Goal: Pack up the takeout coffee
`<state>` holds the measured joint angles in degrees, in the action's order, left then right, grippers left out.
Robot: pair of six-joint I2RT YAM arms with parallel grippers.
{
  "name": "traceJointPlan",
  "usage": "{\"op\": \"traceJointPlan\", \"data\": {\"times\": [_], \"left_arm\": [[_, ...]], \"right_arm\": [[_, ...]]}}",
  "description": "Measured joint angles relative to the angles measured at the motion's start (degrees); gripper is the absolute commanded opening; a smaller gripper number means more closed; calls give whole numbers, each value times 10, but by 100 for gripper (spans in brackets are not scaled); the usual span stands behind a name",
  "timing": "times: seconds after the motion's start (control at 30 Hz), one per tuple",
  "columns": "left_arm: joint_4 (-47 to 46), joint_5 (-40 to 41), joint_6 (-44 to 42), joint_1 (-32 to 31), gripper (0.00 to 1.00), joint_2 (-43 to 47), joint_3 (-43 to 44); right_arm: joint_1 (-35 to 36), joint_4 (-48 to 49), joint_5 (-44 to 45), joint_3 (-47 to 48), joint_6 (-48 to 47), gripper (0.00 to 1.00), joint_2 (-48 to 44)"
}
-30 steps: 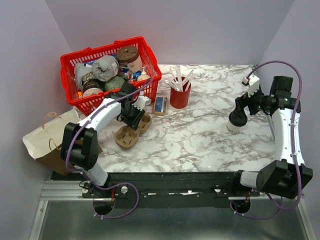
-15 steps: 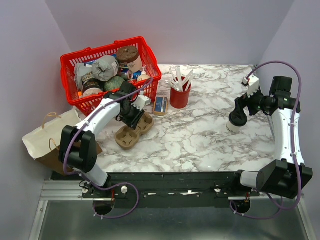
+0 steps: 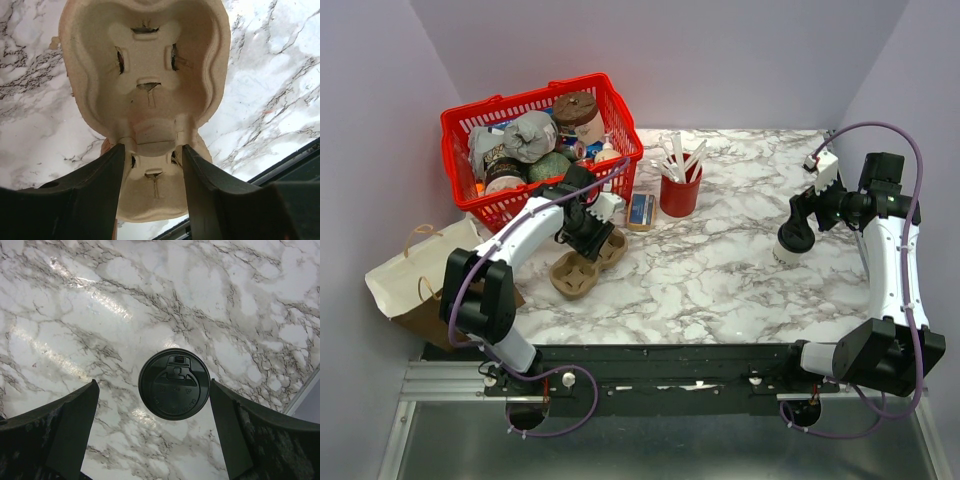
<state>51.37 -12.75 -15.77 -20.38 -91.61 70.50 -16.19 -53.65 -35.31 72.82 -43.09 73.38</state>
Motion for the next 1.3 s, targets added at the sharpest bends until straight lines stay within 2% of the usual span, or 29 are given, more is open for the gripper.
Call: {"op": "traceJointPlan", "data": {"times": [0.43,0.6,0.93,1.13,1.17,1.3], "left_arm": [[-5,0,2,-12,55,-13,0],[-18,9,8,-20,48,-14,-5],[-33,25,10,-23,48,-14,-16],[-35,25,10,-24,36,-14,-17],[-35,26,10,-24,30,-14,-17],[-33,29,8,-25,14,-11,-17]], "right_arm": [[0,0,-1,-8,0,100,0],[0,0,-2,-8,0,100,1],[0,0,-4,-8,0,100,5],[0,0,-4,-8,0,100,11],[0,0,-4,-8,0,100,11],[0,0,-4,-8,0,100,12]]}}
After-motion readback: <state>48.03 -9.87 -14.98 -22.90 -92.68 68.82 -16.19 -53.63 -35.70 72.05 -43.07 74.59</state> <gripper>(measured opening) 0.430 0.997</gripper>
